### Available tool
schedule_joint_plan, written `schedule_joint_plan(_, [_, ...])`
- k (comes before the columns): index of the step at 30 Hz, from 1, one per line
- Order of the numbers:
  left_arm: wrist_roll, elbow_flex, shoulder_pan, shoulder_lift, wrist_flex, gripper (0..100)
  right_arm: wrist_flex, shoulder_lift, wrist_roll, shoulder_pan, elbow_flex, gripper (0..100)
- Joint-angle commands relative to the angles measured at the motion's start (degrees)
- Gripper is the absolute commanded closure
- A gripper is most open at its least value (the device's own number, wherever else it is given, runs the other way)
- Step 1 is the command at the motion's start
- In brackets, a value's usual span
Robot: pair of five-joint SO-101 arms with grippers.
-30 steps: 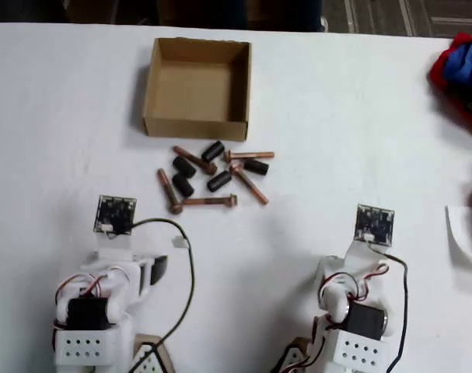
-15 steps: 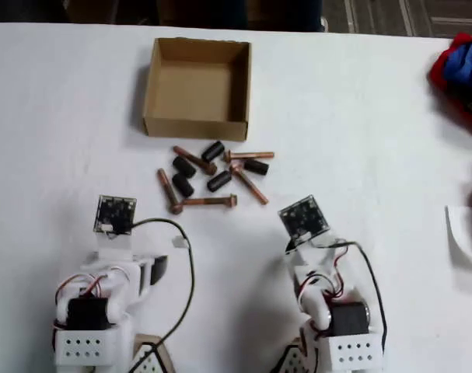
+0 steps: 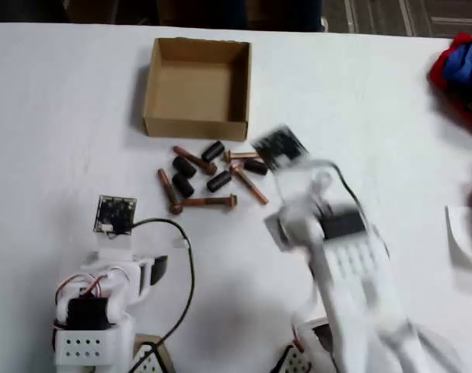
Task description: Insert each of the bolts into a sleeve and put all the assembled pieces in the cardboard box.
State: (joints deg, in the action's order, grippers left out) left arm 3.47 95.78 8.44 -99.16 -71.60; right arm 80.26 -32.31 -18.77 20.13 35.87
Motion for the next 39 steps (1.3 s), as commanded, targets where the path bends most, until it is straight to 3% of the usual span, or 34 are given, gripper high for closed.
schedule_joint_plan(1, [-0.53,0.84,-0.7,0.18,0.44,69,8.75,24.66,0.62,2.68,-15.74,86.9])
schedule_joint_plan(5, [-0.53,0.84,-0.7,0.18,0.44,69,12.53,35.47,0.62,3.12,-25.49,86.9])
schedule_joint_plan(11, [-0.53,0.84,-0.7,0.18,0.44,69,17.01,35.82,0.62,5.41,-34.9,86.9])
schedule_joint_plan(22, [-0.53,0.84,-0.7,0.18,0.44,69,18.15,34.95,0.26,7.16,-35.87,87.1])
schedule_joint_plan(32, [-0.53,0.84,-0.7,0.18,0.44,69,8.22,36.0,-5.98,1.8,-35.69,87.2])
schedule_joint_plan(39, [-0.53,0.84,-0.7,0.18,0.44,69,1.01,47.25,-6.33,1.27,-36.57,87.2])
